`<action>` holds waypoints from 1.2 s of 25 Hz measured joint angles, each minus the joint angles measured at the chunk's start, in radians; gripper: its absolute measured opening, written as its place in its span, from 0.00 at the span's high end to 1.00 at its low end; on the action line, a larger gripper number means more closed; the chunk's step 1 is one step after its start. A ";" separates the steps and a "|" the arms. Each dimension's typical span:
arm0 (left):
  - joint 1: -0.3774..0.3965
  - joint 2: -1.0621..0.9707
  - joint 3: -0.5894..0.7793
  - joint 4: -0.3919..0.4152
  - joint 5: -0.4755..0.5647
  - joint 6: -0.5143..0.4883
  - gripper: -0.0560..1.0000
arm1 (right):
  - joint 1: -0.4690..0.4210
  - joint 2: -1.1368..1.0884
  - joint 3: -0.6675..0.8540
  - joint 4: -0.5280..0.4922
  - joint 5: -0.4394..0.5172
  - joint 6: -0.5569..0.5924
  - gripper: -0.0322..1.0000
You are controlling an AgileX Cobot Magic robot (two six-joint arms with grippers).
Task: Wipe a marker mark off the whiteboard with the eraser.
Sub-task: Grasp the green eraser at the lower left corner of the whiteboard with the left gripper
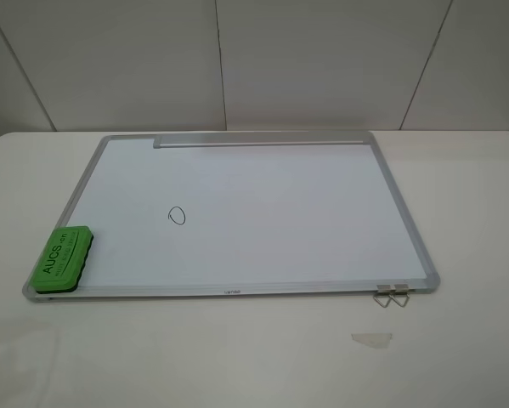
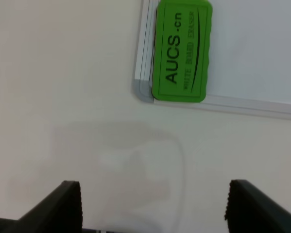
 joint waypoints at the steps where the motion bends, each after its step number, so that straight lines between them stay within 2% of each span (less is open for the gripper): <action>1: 0.000 0.026 0.000 0.006 -0.001 0.000 0.35 | 0.000 0.000 0.000 0.000 0.000 0.000 0.17; 7: 0.000 0.148 0.000 0.006 -0.019 0.021 0.35 | 0.000 0.000 0.000 0.000 0.000 0.000 0.17; 15: 0.000 0.298 0.000 0.006 -0.132 0.043 0.35 | 0.000 0.000 0.000 0.000 0.000 0.000 0.17; 18: 0.000 0.349 0.018 -0.002 -0.194 0.046 0.31 | 0.000 0.000 0.000 0.000 0.000 0.000 0.17; 22: 0.000 0.428 0.051 -0.007 -0.219 0.049 0.26 | 0.000 0.000 0.000 0.000 0.000 0.000 0.17; 30: 0.000 0.542 0.074 -0.022 -0.293 0.054 0.25 | 0.000 0.000 0.000 0.000 0.000 0.000 0.17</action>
